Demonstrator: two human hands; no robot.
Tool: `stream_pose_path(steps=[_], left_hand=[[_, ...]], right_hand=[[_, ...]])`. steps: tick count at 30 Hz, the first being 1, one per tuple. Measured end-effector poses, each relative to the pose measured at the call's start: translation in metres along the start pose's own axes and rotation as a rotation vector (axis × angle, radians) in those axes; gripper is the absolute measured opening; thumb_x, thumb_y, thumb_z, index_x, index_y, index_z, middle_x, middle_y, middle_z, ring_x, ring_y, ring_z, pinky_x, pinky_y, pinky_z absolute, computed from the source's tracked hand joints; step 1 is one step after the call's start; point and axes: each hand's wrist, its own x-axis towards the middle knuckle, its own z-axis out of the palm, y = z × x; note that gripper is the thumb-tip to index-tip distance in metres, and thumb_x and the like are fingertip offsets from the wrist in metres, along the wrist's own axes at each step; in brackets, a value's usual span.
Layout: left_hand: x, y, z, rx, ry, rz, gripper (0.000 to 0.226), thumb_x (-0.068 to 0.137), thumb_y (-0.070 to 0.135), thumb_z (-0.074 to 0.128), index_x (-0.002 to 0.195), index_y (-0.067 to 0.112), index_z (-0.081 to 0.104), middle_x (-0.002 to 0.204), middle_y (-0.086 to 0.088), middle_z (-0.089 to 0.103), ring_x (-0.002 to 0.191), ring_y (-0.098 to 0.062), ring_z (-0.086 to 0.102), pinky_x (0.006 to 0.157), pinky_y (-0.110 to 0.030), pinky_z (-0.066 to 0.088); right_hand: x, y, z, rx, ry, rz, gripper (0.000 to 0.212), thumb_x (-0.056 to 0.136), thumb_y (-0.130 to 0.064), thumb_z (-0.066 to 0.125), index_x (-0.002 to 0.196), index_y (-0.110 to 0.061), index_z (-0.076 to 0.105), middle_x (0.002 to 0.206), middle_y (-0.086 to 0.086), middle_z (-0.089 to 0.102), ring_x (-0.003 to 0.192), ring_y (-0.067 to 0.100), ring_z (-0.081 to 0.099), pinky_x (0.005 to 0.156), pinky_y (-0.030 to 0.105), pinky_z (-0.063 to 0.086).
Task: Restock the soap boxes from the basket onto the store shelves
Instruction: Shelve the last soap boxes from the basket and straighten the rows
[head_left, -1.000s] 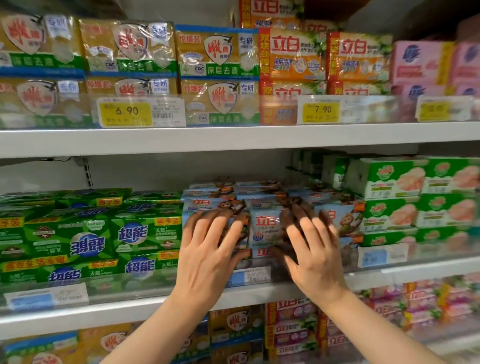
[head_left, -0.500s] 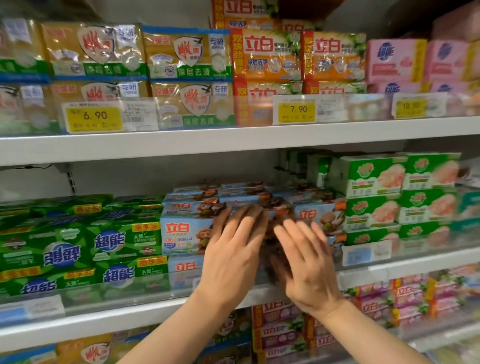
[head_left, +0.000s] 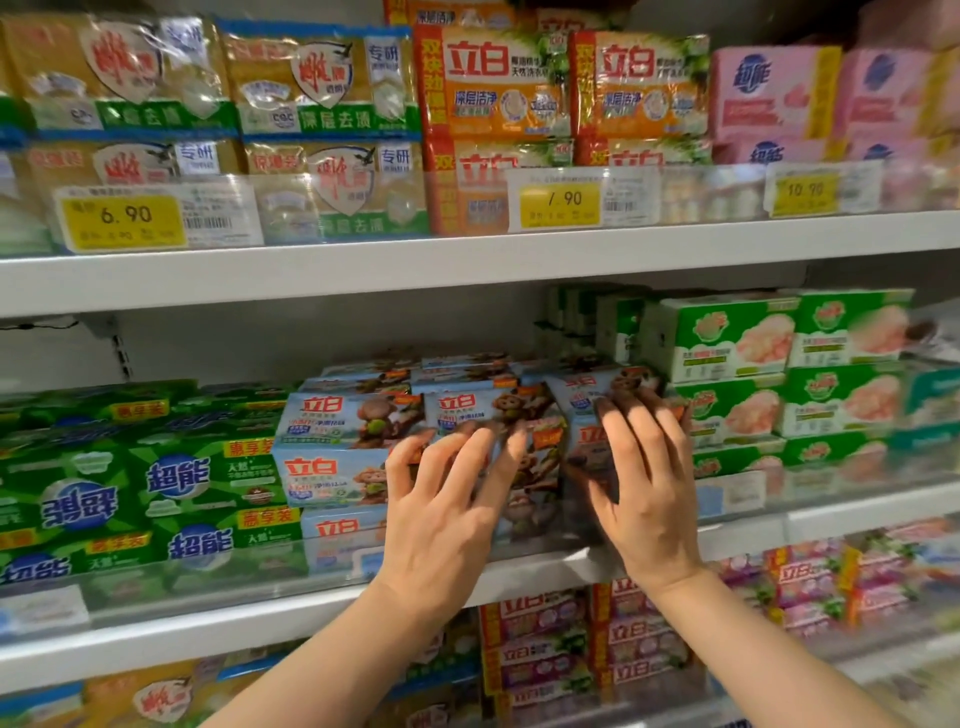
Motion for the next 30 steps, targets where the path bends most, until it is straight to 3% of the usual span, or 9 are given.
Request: stream_pose_path(steps=[18, 22, 26, 30], left_hand=[[-0.004, 0.004, -0.002, 0.021, -0.029, -0.016, 0.076, 0.074, 0.022, 0.083, 0.14, 0.017, 0.045, 0.128, -0.008, 0.047, 0.118, -0.026, 0.045, 0.109, -0.042, 0.023], [0.003, -0.002, -0.006, 0.035, -0.122, 0.005, 0.075, 0.072, 0.027, 0.085, 0.137, 0.016, 0.049, 0.127, -0.009, 0.045, 0.114, -0.028, 0.044, 0.105, -0.045, 0.028], [0.012, -0.01, -0.009, 0.011, -0.215, 0.019, 0.071, 0.078, 0.024, 0.079, 0.142, 0.014, 0.049, 0.136, -0.012, 0.05, 0.125, -0.029, 0.044, 0.111, -0.049, 0.028], [0.003, -0.015, -0.011, -0.016, -0.278, 0.054, 0.075, 0.078, 0.017, 0.077, 0.145, 0.012, 0.043, 0.151, -0.015, 0.039, 0.14, -0.031, 0.035, 0.116, -0.053, 0.022]], right_hand=[[-0.008, -0.004, 0.001, -0.057, 0.0, 0.018, 0.076, 0.068, -0.012, 0.079, 0.134, -0.008, 0.041, 0.135, 0.014, 0.039, 0.131, 0.035, 0.035, 0.112, 0.058, 0.023], [-0.01, -0.002, -0.003, -0.045, -0.098, -0.007, 0.067, 0.078, -0.022, 0.061, 0.139, -0.01, 0.037, 0.142, 0.013, 0.035, 0.133, 0.036, 0.032, 0.111, 0.056, 0.023], [-0.023, -0.002, -0.004, -0.033, -0.09, -0.02, 0.034, 0.095, -0.031, 0.04, 0.123, -0.013, 0.047, 0.128, 0.016, 0.045, 0.12, 0.037, 0.041, 0.107, 0.054, 0.028], [-0.025, -0.006, -0.006, -0.02, -0.122, 0.015, 0.037, 0.101, -0.036, 0.029, 0.119, -0.012, 0.051, 0.122, 0.018, 0.051, 0.116, 0.037, 0.044, 0.107, 0.054, 0.03]])
